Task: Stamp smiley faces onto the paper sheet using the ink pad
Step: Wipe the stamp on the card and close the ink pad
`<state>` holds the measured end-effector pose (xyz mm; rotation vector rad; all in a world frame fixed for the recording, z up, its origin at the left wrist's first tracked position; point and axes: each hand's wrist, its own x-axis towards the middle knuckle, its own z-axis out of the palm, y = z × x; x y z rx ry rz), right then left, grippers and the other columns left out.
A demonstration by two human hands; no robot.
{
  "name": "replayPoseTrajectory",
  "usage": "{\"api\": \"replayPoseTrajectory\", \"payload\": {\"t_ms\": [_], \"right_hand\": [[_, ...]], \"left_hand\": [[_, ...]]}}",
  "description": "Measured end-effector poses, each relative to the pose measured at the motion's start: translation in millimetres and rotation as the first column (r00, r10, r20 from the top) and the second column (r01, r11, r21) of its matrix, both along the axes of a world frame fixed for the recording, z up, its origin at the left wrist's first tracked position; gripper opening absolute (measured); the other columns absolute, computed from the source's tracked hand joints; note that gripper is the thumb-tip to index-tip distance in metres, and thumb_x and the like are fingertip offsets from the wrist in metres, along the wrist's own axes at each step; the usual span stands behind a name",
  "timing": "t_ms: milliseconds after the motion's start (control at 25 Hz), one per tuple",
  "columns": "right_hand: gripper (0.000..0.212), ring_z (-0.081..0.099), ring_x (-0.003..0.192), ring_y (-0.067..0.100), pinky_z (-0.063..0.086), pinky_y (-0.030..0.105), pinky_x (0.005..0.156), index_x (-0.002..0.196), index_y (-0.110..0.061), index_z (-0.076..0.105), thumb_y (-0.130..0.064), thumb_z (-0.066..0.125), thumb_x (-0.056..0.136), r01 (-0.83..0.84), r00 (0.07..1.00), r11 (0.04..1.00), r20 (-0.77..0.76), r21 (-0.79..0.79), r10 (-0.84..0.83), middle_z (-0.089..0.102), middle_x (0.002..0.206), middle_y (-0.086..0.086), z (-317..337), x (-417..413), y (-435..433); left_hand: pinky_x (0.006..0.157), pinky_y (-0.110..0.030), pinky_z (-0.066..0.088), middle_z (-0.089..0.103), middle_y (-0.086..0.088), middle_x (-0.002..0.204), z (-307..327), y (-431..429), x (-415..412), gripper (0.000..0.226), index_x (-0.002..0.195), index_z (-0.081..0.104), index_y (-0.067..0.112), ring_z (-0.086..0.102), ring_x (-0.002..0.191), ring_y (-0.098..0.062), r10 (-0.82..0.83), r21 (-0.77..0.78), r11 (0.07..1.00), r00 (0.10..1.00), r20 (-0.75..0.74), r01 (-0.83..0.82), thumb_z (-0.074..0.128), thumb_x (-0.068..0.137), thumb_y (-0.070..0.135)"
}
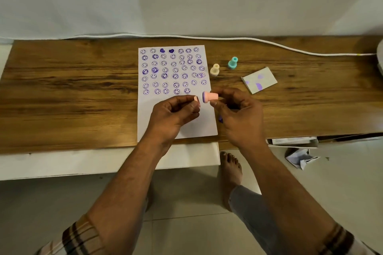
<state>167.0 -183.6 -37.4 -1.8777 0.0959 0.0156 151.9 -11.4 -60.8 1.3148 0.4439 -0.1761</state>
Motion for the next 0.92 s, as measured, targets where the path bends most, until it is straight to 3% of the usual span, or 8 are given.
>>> {"api": "replayPoseTrajectory", "payload": {"t_ms": [120, 440, 600, 720, 840, 920], "right_hand": [[0.028, 0.068, 0.097, 0.003, 0.056, 0.015, 0.080, 0.115, -0.024, 0.078, -0.018, 0.080, 0.088, -0.031, 1.000, 0.999, 0.002, -0.029, 0.031, 0.076, 0.108, -0.014, -1.7, -1.7, -1.9], [0.029, 0.065, 0.095, 0.001, 0.052, 0.008, 0.078, 0.115, -0.026, 0.078, -0.019, 0.081, 0.088, -0.072, 0.997, 0.992, -0.014, -0.099, 0.071, 0.074, 0.104, -0.016, -3.0, -1.6, -4.3], [0.030, 0.068, 0.100, 0.007, 0.056, 0.018, 0.088, 0.118, -0.019, 0.078, -0.018, 0.080, 0.088, -0.136, 0.990, 0.984, -0.039, -0.116, 0.133, 0.076, 0.109, -0.007, -3.3, 0.2, -7.2], [0.030, 0.070, 0.101, 0.004, 0.056, 0.017, 0.087, 0.118, -0.021, 0.078, -0.020, 0.080, 0.088, -0.148, 0.985, 0.985, -0.099, -0.091, 0.138, 0.076, 0.107, -0.013, -6.0, 0.0, -9.2], [0.027, 0.074, 0.088, 0.000, 0.055, 0.009, 0.070, 0.114, -0.023, 0.079, -0.017, 0.079, 0.088, -0.134, 0.977, 0.991, -0.168, 0.001, 0.132, 0.075, 0.092, -0.025, -9.8, -1.2, -10.5], [0.025, 0.075, 0.086, 0.002, 0.056, 0.011, 0.069, 0.112, -0.024, 0.079, -0.015, 0.078, 0.089, -0.126, 0.971, 0.989, -0.193, 0.073, 0.138, 0.076, 0.086, -0.027, -9.9, -0.3, -10.7]], "left_hand": [[0.088, -0.036, 0.061, 0.079, -0.009, 0.108, 1.3, -0.3, 0.6, 0.023, 0.111, 0.076, 0.008, 0.075, 0.101, -0.029, 0.026, -0.095, 0.995, 0.999, -0.031, -0.029, 0.073, 0.089, 0.005], [0.091, -0.038, 0.060, 0.077, -0.011, 0.112, 2.6, -0.8, 0.8, 0.023, 0.107, 0.077, 0.014, 0.075, 0.102, -0.028, -0.051, -0.060, 0.997, 0.999, 0.000, 0.051, 0.075, 0.085, 0.008], [0.084, -0.032, 0.062, 0.080, -0.009, 0.103, 0.4, 3.9, 0.1, 0.033, 0.107, 0.078, 0.012, 0.076, 0.096, -0.028, -0.079, -0.045, 0.996, 0.997, 0.001, 0.079, 0.078, 0.075, 0.020], [0.080, -0.029, 0.061, 0.080, -0.008, 0.099, -2.2, 4.5, -0.5, 0.024, 0.106, 0.077, 0.009, 0.077, 0.094, -0.029, -0.090, 0.009, 0.996, 0.996, 0.020, 0.090, 0.077, 0.082, 0.009], [0.089, -0.040, 0.061, 0.079, -0.010, 0.104, -2.7, 2.8, 0.2, 0.023, 0.106, 0.078, 0.010, 0.076, 0.097, -0.030, -0.112, 0.115, 0.988, 0.992, 0.055, 0.105, 0.077, 0.083, 0.006], [0.094, -0.048, 0.059, 0.079, -0.009, 0.105, -2.4, 2.3, 0.6, 0.022, 0.102, 0.079, 0.017, 0.075, 0.099, -0.029, -0.127, 0.205, 0.972, 0.990, 0.064, 0.112, 0.080, 0.081, 0.010]]}}
